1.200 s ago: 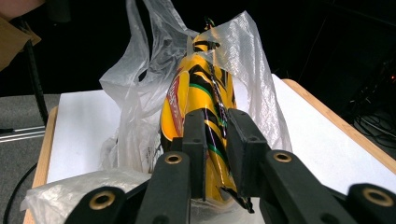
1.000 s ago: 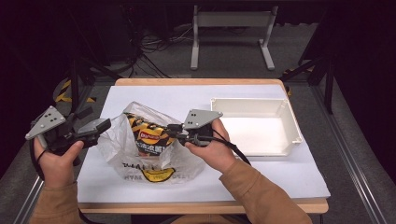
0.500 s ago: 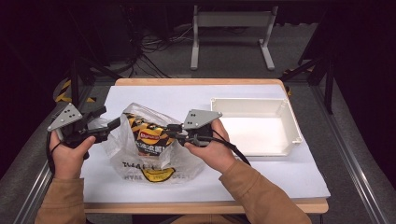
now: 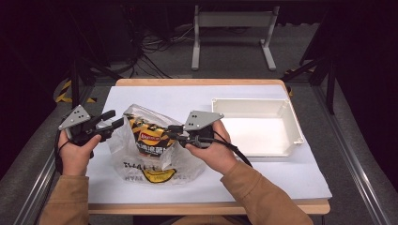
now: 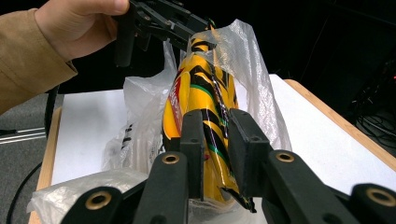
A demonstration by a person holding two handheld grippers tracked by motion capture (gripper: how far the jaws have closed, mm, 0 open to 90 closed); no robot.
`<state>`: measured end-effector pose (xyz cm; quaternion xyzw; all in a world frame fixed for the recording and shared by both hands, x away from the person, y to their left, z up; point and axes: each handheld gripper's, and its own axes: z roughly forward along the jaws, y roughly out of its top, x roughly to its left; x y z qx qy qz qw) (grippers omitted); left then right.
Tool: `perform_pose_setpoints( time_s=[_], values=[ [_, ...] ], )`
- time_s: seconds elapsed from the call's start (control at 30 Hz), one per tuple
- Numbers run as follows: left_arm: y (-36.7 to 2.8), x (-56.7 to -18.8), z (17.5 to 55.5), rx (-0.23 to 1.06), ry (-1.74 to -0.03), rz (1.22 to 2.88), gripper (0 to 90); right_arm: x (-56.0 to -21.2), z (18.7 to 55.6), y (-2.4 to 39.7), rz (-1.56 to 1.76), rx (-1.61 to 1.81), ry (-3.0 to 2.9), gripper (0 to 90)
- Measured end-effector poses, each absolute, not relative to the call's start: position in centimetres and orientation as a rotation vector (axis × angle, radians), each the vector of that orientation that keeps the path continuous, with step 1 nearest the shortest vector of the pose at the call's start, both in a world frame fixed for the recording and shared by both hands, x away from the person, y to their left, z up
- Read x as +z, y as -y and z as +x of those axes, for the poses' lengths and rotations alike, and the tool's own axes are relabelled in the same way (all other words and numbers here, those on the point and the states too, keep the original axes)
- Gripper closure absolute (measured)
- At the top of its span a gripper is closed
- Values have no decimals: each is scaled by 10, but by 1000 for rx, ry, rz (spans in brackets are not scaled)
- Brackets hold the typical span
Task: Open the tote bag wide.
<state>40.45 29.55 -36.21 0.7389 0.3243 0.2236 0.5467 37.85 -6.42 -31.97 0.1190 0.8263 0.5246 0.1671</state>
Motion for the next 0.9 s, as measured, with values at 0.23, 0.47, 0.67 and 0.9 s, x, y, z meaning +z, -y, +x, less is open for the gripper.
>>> perform_pose_setpoints(
  time_s=[0.23, 0.47, 0.67, 0.9],
  values=[
    [-287, -370, 414, 505, -768, 1779, 546, -320, 378, 65, 337, 1494, -2351, 764],
    [-281, -374, 419, 535, -763, 1789, 705, -320, 378, 65, 339, 1499, -2351, 769],
    [-280, -373, 418, 519, -768, 1781, 900, -321, 378, 65, 337, 1500, -2351, 772],
    [-273, -397, 426, 453, -850, 1899, 900, -321, 378, 65, 336, 1500, -2350, 774]
  ],
)
